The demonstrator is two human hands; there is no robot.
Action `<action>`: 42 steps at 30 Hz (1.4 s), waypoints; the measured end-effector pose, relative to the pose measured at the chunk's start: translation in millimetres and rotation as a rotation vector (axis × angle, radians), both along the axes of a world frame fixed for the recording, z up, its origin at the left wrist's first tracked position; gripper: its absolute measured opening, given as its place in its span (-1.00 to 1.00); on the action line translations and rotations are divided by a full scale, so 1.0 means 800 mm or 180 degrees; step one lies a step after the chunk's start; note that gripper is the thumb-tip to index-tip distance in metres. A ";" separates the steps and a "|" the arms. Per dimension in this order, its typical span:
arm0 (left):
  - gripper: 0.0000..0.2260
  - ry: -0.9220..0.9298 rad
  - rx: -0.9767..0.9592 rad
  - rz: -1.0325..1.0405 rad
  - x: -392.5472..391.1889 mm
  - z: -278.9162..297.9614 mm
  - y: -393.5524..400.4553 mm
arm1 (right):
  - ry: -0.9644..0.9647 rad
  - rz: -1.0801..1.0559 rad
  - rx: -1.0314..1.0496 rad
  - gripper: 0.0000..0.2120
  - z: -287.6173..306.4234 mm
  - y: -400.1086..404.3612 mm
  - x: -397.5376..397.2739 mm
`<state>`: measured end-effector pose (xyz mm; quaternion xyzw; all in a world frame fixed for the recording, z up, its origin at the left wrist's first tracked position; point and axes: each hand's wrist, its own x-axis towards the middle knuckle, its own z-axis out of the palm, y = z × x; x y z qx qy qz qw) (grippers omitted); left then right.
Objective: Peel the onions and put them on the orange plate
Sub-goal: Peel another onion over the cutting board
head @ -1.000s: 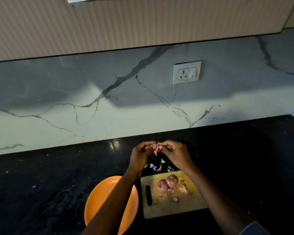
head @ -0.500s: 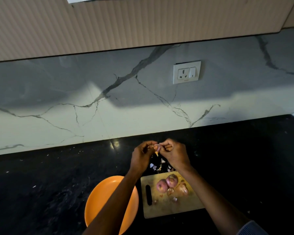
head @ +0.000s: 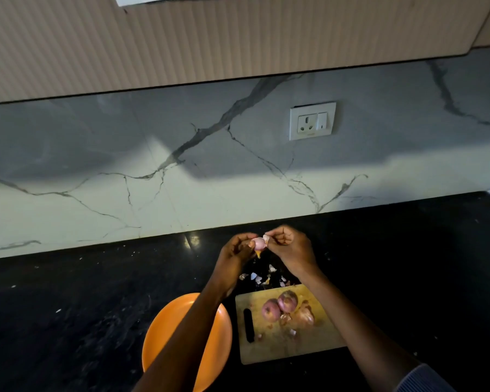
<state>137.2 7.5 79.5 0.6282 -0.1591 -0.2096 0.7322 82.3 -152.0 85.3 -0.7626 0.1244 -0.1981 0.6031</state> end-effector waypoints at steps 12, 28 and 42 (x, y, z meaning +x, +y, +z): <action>-0.74 0.0291 -0.0201 -0.0009 0.002 0.002 -0.006 | -0.0143 0.0260 0.1780 -0.85 0.005 -0.003 -0.003; -0.71 -0.0067 0.0189 0.0365 0.000 -0.004 -0.002 | 0.1097 0.0261 -0.0446 -0.67 -0.033 -0.029 -0.003; -0.81 -0.0038 0.0064 0.0449 0.004 -0.007 -0.006 | 0.0274 0.0499 -0.0104 -0.80 -0.021 -0.006 -0.001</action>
